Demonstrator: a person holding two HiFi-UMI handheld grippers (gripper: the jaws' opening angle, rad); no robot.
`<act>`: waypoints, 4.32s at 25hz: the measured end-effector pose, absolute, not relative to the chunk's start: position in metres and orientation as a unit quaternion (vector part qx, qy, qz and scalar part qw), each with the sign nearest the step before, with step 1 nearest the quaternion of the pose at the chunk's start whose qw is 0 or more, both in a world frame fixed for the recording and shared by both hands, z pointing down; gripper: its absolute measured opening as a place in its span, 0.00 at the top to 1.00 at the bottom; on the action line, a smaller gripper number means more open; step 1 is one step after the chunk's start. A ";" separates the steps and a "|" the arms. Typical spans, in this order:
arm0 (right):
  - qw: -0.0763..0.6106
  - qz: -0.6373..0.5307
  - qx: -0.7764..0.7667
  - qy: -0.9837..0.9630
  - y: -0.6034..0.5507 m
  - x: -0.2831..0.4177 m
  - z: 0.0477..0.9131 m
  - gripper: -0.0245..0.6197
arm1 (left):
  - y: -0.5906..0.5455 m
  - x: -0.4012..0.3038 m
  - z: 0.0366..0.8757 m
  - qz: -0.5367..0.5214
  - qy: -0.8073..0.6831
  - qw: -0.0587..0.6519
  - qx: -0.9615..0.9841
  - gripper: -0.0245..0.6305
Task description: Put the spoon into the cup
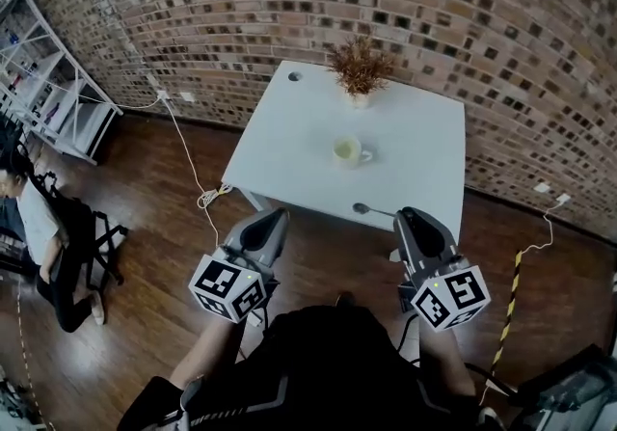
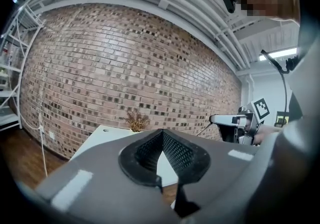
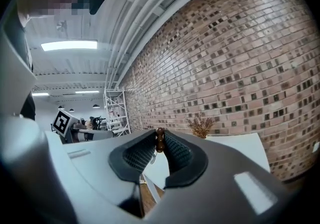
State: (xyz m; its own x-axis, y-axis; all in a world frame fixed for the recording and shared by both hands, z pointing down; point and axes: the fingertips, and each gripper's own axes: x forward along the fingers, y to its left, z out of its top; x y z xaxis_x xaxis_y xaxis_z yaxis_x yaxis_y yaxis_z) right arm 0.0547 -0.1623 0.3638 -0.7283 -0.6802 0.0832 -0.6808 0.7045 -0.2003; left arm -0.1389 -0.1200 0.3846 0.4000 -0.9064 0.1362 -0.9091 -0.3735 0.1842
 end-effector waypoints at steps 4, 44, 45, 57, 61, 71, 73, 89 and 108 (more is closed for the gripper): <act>0.003 0.117 0.356 -0.927 -0.188 0.058 0.370 0.88 | -0.142 -0.133 0.380 0.012 -0.558 0.112 0.822 0.97; 0.086 0.155 0.361 -0.916 -0.418 -0.021 0.448 0.88 | -0.389 -0.201 0.443 0.044 -0.509 0.154 0.846 0.97; 0.090 0.158 0.357 -0.916 -0.421 -0.019 0.453 0.88 | -0.391 -0.199 0.446 0.048 -0.511 0.154 0.844 0.97; 0.116 0.221 0.397 -0.883 -0.432 -0.025 0.513 0.88 | -0.408 -0.200 0.505 0.078 -0.469 0.204 0.856 0.97; 0.134 0.239 0.413 -0.869 -0.433 -0.023 0.542 0.88 | -0.413 -0.195 0.524 0.083 -0.457 0.213 0.859 0.97; 0.153 0.283 0.411 -0.853 -0.434 -0.031 0.584 0.88 | -0.412 -0.187 0.572 0.125 -0.456 0.225 0.852 0.97; 0.160 0.283 0.408 -0.853 -0.434 -0.034 0.590 0.88 | -0.412 -0.187 0.579 0.133 -0.454 0.226 0.851 0.97; 0.186 0.294 0.421 -0.837 -0.436 -0.047 0.621 0.87 | -0.404 -0.192 0.592 0.139 -0.454 0.263 0.840 0.97; 0.181 0.269 0.434 -0.841 -0.431 -0.033 0.601 0.66 | -0.399 -0.213 0.567 0.117 -0.484 0.248 0.831 0.97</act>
State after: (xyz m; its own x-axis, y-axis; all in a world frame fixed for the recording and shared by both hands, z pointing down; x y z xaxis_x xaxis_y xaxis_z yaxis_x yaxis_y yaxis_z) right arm -0.0328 -0.4307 0.6005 -0.5584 -0.6319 0.5374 -0.8265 0.4790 -0.2956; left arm -0.2126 -0.3992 0.5672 0.5044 -0.7461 0.4346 -0.8623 -0.4083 0.2997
